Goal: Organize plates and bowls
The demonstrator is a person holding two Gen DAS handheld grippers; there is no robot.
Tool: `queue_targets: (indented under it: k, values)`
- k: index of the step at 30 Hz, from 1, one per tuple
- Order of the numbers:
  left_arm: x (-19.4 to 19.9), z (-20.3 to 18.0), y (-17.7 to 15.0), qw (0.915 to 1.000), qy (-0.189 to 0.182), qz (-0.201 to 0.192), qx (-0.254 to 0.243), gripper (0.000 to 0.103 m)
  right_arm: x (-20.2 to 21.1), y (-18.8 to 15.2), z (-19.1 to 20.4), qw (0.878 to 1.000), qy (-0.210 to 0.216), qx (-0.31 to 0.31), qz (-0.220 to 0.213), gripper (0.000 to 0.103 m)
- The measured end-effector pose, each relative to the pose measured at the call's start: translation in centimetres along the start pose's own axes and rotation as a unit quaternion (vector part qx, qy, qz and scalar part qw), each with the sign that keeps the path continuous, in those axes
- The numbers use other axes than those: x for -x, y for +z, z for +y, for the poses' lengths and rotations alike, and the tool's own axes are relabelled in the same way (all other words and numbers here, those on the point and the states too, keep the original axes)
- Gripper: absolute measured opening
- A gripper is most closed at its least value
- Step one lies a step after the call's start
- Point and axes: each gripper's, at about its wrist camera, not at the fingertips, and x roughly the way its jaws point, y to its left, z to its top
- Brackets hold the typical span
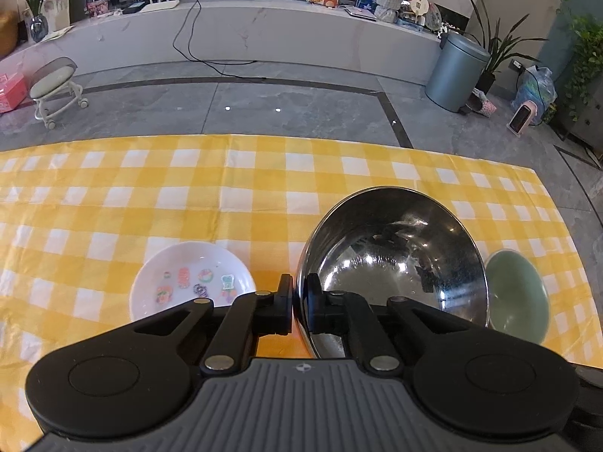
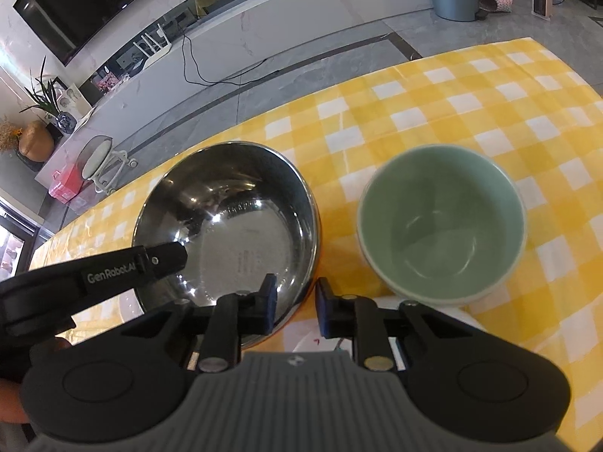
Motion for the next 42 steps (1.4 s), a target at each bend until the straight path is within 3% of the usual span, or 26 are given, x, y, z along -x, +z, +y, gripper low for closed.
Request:
queue_targets:
  k: [16, 33, 42]
  values:
    - [8.1, 0.9, -2.4, 0.9989, 0.045, -0.014, -0.005, 0.007, 5.8, -3.5, 3.5, 0.997, 0.046, 0.055, -0.002, 0.017]
    - [16.8, 5.2, -7.4, 0.9989, 0.039, -0.012, 0.022, 0.007, 13.6, -10.7, 8.2, 0.987, 0.094, 0.128, -0.017, 0.018]
    - [19.7, 7.5, -11.3, 0.9984, 0.046, 0.023, 0.025, 0.007, 15.3, -15.0, 9.8, 0.983, 0.109, 0.141, 0.037, 0.017]
